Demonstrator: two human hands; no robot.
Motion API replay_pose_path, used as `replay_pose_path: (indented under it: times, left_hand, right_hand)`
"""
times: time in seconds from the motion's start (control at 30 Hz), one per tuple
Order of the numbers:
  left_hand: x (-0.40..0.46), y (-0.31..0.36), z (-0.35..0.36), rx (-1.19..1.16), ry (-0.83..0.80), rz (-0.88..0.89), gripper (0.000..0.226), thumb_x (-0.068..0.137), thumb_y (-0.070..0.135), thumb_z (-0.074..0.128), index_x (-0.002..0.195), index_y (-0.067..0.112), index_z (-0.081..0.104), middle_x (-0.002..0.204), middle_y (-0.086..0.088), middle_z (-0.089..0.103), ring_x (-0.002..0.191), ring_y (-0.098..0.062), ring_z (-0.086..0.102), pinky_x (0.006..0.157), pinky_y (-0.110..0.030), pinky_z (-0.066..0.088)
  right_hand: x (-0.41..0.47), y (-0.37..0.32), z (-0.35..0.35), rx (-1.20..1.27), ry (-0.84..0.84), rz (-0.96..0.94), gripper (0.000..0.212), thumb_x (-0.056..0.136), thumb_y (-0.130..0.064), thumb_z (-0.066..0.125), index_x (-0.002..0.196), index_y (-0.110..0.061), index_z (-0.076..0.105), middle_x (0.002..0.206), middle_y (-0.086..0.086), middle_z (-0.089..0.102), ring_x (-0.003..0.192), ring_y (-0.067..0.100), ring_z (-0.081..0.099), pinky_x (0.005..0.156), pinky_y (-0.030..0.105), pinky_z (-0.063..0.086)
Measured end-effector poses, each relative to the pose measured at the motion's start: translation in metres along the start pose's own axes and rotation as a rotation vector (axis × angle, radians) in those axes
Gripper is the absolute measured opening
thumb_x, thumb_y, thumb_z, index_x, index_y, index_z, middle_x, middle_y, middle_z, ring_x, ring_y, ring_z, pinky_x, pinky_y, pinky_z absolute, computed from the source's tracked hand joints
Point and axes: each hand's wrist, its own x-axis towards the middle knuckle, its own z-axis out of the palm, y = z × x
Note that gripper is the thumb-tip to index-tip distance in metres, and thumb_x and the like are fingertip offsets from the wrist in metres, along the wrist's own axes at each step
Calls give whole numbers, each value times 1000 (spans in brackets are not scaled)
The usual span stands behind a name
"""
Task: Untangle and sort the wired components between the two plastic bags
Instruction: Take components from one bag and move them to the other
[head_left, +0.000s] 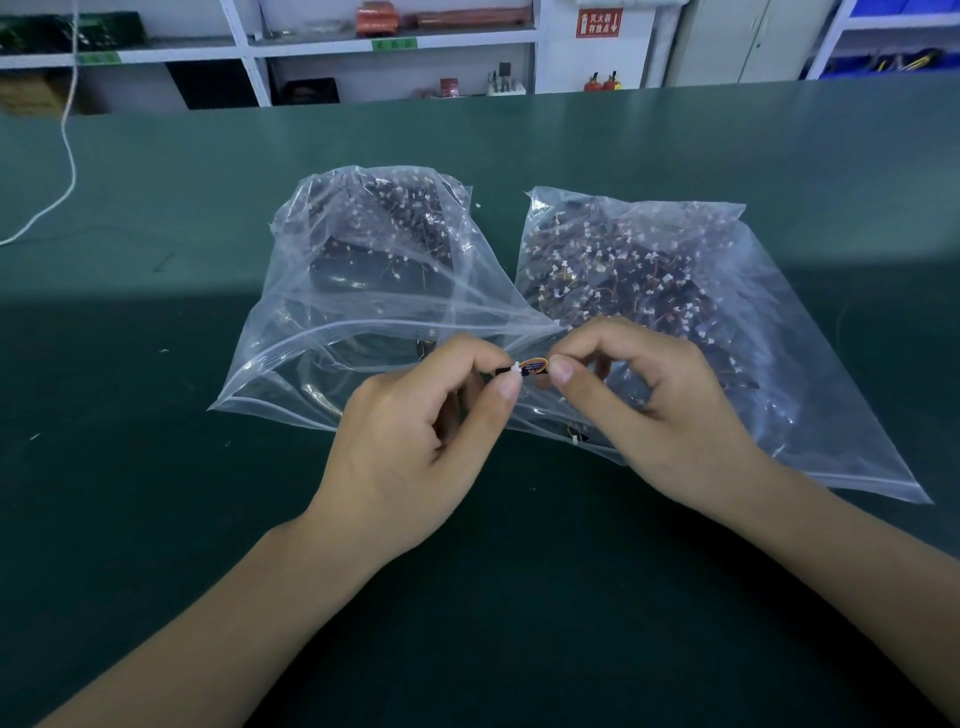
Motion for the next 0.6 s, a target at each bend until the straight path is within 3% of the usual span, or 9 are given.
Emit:
replay_pose_path:
  times: [0.13,0.33,0.6]
  left_hand:
    - [1,-1,-1,-1,23,4,16,106,27,62,93,18,67,63,4,51,52,-21,48,50,-32,39]
    - [1,0,-2,14,39,-9,15,99,19,67,85,16,67,63,8,49,53,-18,47,54,-21,35]
    - [2,1,-3,17,46,-7,15,96,21,66,82,15,66,63,12,48,53,-17,46,55,-19,35]
  right_hand:
    - [-2,-1,2,-28,-19,-34,15,103,-18,66,95,-10,75,87,-9,70,83,22,64,76,39,51]
    - [-1,-1,2,-87,-30,-93,13,101,-14,68,91,-10,74,86,-8,70,84,19,65,77,34,51]
    - [-2,1,3,-97,-42,-99,11,102,-13,69,94,-11,75,88,-8,71,86,20,65,74,40,51]
